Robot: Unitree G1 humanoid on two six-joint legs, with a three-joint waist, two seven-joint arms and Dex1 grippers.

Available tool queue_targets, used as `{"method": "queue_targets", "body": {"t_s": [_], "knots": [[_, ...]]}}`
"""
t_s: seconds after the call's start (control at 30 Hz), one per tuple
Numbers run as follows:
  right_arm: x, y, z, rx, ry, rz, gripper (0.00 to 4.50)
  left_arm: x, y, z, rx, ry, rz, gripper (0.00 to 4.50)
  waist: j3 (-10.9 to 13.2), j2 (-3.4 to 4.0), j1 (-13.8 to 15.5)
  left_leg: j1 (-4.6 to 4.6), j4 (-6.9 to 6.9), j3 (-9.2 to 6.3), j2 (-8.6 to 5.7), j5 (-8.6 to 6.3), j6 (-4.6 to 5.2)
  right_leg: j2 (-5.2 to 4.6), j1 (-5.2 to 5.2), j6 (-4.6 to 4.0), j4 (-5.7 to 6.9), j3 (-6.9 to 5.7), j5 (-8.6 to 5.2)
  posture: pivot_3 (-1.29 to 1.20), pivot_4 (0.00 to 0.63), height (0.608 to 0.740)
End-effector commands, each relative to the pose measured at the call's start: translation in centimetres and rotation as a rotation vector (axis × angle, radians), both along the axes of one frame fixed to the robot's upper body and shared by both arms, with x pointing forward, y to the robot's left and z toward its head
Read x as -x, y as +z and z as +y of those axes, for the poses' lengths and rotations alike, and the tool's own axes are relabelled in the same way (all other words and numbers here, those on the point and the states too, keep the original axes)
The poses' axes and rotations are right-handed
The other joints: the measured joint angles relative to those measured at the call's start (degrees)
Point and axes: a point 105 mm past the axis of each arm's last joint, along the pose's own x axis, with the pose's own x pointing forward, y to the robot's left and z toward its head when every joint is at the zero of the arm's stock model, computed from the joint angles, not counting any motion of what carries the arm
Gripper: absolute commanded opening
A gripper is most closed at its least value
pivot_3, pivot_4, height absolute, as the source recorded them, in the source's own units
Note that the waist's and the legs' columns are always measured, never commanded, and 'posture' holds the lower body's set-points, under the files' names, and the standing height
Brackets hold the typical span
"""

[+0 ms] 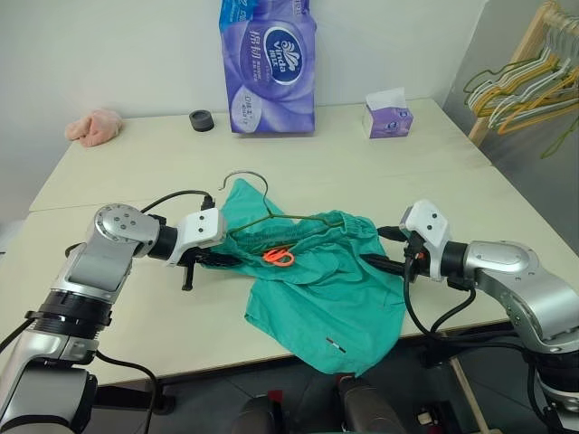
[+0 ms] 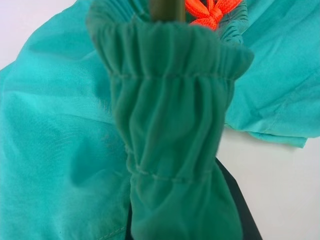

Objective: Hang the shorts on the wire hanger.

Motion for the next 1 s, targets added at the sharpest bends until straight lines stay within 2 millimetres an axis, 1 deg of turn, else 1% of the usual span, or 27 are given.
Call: {"method": "queue_targets", "body": {"t_s": [0.03,0.07,0.17,0.2,0.47,0.53,0.6,0.7,0.77,0.8,0.87,0.9,0.93,1.0], "knots": [[-0.2,1.9,-0.4,-0.036,-0.013,-0.034,1.47,-0.3,0.7,0.6,-0.048,-0.008,-0.048,0.0,0.0,0.0,0.0,0.0,0.0,0.0,0.0,0.0,0.0,0.0,0.0,0.0,0.0,0.0,0.0,-0.21,0.101,0.74],[-0.2,2.0,-0.6,-0.036,-0.011,-0.026,1.24,-0.4,0.6,0.8,-0.056,-0.004,-0.054,0.0,0.0,0.0,0.0,0.0,0.0,0.0,0.0,0.0,0.0,0.0,0.0,0.0,0.0,0.0,0.0,-0.21,0.101,0.74],[0.3,2.2,-1.1,-0.034,0.002,-0.002,0.17,-0.7,0.5,1.2,-0.083,0.009,-0.072,0.0,0.0,0.0,0.0,0.0,-0.01,-0.01,0.0,0.0,0.0,0.0,0.0,0.0,0.0,-0.01,0.0,-0.21,0.101,0.74],[0.5,2.3,-1.2,-0.037,0.006,0.003,0.04,-0.8,0.5,1.4,-0.092,0.012,-0.079,0.0,0.0,0.0,0.0,0.0,-0.01,0.0,0.0,0.0,0.0,0.0,0.0,0.0,0.0,-0.01,0.0,-0.21,0.102,0.74],[1.2,3.6,-1.9,-0.035,0.023,0.012,0.04,-1.4,-0.1,2.5,-0.166,0.024,-0.11,0.0,0.0,0.0,-0.1,0.0,-0.01,0.01,0.0,0.0,0.0,0.0,0.0,0.01,0.0,-0.01,0.0,-0.22,0.105,0.74],[1.4,4.2,-1.4,-0.05,0.045,-0.002,0.04,-1.6,-0.2,2.6,-0.184,0.025,-0.123,0.0,0.0,0.0,-0.1,0.0,-0.01,0.01,0.0,0.0,0.01,0.0,0.0,0.01,0.0,-0.02,0.0,-0.22,0.105,0.74],[1.6,4.9,-0.3,-0.076,0.075,-0.016,0.04,-1.7,-0.3,2.5,-0.19,0.024,-0.13,0.0,0.0,0.0,-0.1,0.0,-0.01,0.0,0.01,0.0,0.01,0.0,0.0,0.01,0.0,-0.01,0.0,-0.22,0.105,0.74],[2.0,5.3,1.4,-0.091,0.123,-0.028,0.04,-2.0,-0.3,1.8,-0.164,0.018,-0.138,0.0,0.0,0.0,-0.2,-0.01,-0.03,0.0,0.01,0.0,0.01,0.01,-0.02,0.01,0.0,-0.02,-0.01,-0.22,0.104,0.74],[1.9,5.1,2.0,-0.074,0.135,-0.048,0.04,-2.0,-0.2,1.2,-0.138,0.012,-0.137,0.0,0.0,0.0,-0.2,-0.03,-0.03,-0.03,0.02,0.0,0.01,0.01,-0.02,0.01,-0.01,-0.02,-0.01,-0.22,0.104,0.74],[2.3,4.6,2.2,-0.056,0.16,-0.034,0.04,-1.9,-0.1,0.9,-0.119,0.008,-0.135,0.0,0.0,0.0,-0.2,-0.03,-0.03,-0.02,0.02,0.0,0.01,0.0,-0.02,0.01,-0.01,-0.02,0.0,-0.22,0.103,0.74],[2.8,4.1,2.4,-0.053,0.196,-0.007,0.04,-1.9,0.1,0.5,-0.094,0.006,-0.133,0.0,0.0,0.0,0.0,-0.03,-0.02,-0.01,0.01,0.0,0.01,-0.01,-0.02,0.01,-0.01,-0.02,0.0,-0.22,0.104,0.74],[2.7,4.1,2.3,-0.05,0.182,-0.023,0.04,-1.8,0.1,0.3,-0.088,0.004,-0.132,0.0,0.0,0.0,0.1,-0.04,0.0,-0.01,0.01,0.0,0.01,-0.01,-0.01,0.01,-0.01,-0.02,0.0,-0.22,0.104,0.74],[2.5,4.2,2.3,-0.046,0.173,-0.035,0.42,-1.8,0.0,0.2,-0.083,0.002,-0.129,0.0,0.0,0.0,0.1,-0.05,0.01,-0.01,0.0,0.0,0.01,-0.01,-0.01,0.01,-0.01,-0.02,0.0,-0.22,0.104,0.74],[2.4,4.1,2.2,-0.033,0.17,-0.046,0.93,-1.6,0.0,0.1,-0.077,-0.001,-0.124,0.0,0.0,0.0,0.0,-0.05,0.01,0.0,0.0,0.0,0.01,-0.01,-0.01,0.01,-0.01,-0.01,0.0,-0.22,0.104,0.74]]}}
